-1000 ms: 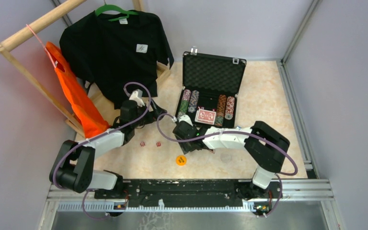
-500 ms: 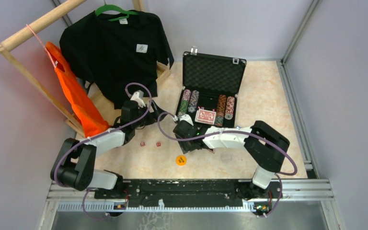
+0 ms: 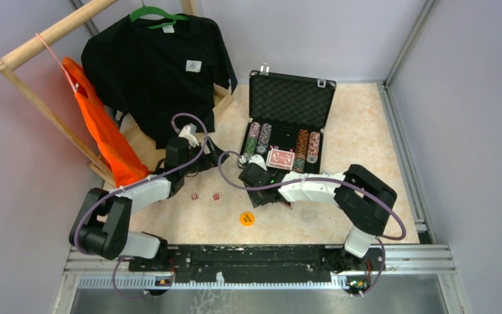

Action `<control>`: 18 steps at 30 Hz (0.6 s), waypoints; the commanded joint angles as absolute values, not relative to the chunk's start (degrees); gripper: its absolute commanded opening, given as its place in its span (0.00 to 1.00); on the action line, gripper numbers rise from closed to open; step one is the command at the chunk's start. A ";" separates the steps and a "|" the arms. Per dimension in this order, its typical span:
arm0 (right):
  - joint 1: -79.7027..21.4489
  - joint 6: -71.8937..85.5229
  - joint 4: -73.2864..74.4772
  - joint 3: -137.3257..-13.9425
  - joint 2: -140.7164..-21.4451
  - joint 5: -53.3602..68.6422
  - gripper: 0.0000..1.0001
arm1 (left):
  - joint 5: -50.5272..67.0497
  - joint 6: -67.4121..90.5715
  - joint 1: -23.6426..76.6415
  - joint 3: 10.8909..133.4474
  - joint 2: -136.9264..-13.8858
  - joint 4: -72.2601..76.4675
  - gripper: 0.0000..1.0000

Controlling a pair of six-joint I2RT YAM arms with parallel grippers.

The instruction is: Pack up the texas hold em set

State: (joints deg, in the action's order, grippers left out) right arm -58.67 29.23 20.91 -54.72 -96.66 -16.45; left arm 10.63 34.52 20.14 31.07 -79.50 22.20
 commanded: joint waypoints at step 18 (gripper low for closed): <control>-60.03 30.40 22.42 -55.87 -95.34 -16.44 0.36 | 12.36 35.15 20.30 32.43 -79.97 22.58 0.94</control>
